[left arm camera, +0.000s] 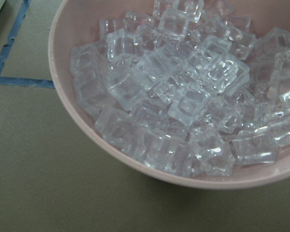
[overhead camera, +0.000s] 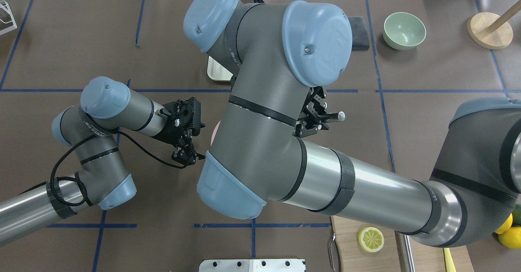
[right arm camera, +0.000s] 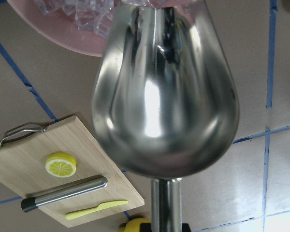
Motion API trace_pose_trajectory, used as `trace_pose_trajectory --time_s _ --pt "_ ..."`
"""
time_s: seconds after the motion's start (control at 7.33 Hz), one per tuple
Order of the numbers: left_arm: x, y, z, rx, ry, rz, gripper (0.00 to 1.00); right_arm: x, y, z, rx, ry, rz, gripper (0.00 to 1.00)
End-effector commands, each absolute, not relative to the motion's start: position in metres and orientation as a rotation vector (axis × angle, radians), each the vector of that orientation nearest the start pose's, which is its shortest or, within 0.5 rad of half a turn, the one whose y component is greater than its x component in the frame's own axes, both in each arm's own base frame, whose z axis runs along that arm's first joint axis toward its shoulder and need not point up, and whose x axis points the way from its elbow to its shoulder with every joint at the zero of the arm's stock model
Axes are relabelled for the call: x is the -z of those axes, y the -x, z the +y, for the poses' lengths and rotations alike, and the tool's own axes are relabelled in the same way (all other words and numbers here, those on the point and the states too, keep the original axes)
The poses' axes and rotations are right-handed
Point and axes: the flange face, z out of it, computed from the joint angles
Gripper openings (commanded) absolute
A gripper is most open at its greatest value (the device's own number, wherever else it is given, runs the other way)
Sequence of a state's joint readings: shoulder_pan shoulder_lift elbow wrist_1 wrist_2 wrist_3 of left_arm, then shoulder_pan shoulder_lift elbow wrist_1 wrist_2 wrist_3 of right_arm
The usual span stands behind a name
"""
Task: Put ice in cup with scoop
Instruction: 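Carry the scoop over the pink bowl with the right gripper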
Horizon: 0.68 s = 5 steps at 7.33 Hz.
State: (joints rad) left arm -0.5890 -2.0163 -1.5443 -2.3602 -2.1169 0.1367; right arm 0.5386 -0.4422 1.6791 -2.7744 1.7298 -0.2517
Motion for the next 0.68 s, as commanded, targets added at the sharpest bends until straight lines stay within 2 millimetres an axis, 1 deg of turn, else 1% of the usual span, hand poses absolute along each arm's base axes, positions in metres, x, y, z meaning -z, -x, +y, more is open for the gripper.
trace_pose_trajectory --time_s 0.0,0.14,0.27,0.55 --pt "-0.324 -0.5 -0.433 -1.281 -0.948 0.993 1.0 -0.067 0.496 -0.414 1.353 0.072 -0.102 0.0" --pt "-0.324 -0.5 -0.433 -1.281 -0.948 0.993 1.0 -0.062 0.503 -0.416 1.357 0.083 -0.09 0.0" --pt "-0.325 -0.5 -0.432 -1.28 -0.947 0.992 1.0 -0.064 0.51 -0.419 1.357 0.106 -0.08 0.0" --pt "-0.325 -0.5 -0.432 -1.28 -0.947 0.992 1.0 -0.07 0.517 -0.419 1.36 0.131 -0.075 0.0"
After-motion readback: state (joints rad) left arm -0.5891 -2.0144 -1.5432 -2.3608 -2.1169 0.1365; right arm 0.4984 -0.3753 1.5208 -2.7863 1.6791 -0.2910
